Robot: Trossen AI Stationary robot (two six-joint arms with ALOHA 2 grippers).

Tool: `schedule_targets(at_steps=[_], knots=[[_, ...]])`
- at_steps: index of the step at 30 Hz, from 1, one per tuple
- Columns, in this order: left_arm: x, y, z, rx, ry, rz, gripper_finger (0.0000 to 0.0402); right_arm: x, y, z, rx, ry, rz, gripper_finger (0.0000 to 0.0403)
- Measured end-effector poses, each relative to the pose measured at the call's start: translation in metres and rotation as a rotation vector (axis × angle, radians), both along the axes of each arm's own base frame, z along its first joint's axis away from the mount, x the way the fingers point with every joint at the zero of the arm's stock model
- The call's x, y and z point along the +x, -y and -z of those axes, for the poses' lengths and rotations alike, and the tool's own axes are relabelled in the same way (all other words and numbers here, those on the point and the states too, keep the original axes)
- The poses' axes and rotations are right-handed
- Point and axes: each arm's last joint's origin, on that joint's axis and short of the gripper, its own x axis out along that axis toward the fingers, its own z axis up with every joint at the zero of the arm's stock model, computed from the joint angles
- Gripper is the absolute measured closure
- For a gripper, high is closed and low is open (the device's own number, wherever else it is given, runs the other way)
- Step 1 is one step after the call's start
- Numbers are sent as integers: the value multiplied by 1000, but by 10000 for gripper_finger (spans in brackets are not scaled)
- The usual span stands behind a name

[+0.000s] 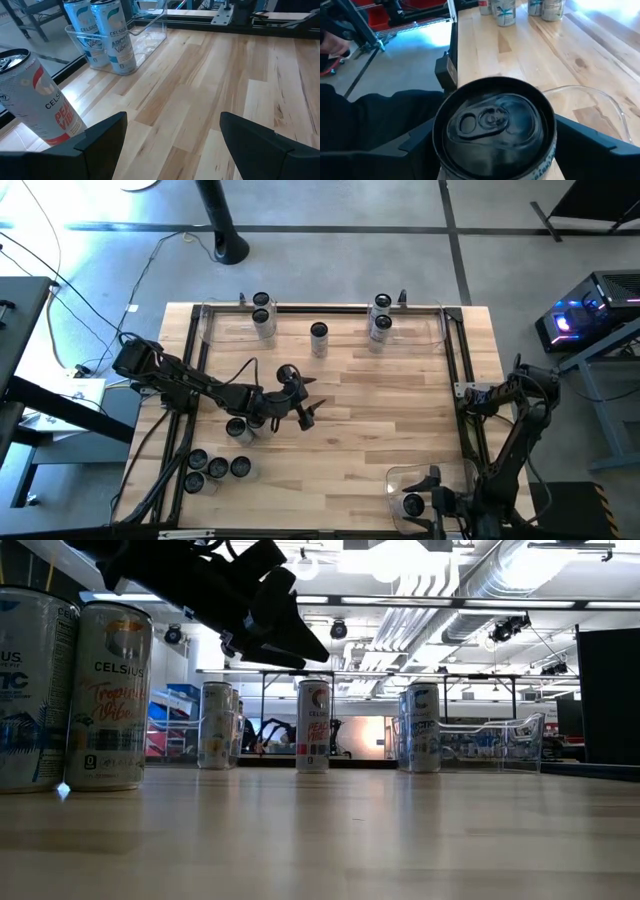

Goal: Sort soda cans
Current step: Put the white-pink soda can into the bottom right transparent bin

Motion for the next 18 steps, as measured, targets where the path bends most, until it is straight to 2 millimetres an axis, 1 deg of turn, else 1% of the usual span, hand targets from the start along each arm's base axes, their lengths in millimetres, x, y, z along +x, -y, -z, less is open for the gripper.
schedule_targets(at_steps=[9,18], knots=[[0,0,0,0,0,0,87,0,-2,-10,47,11,-32,90],[0,0,0,-3,-1,5,87,1,-3,-12,60,17,-42,89]])
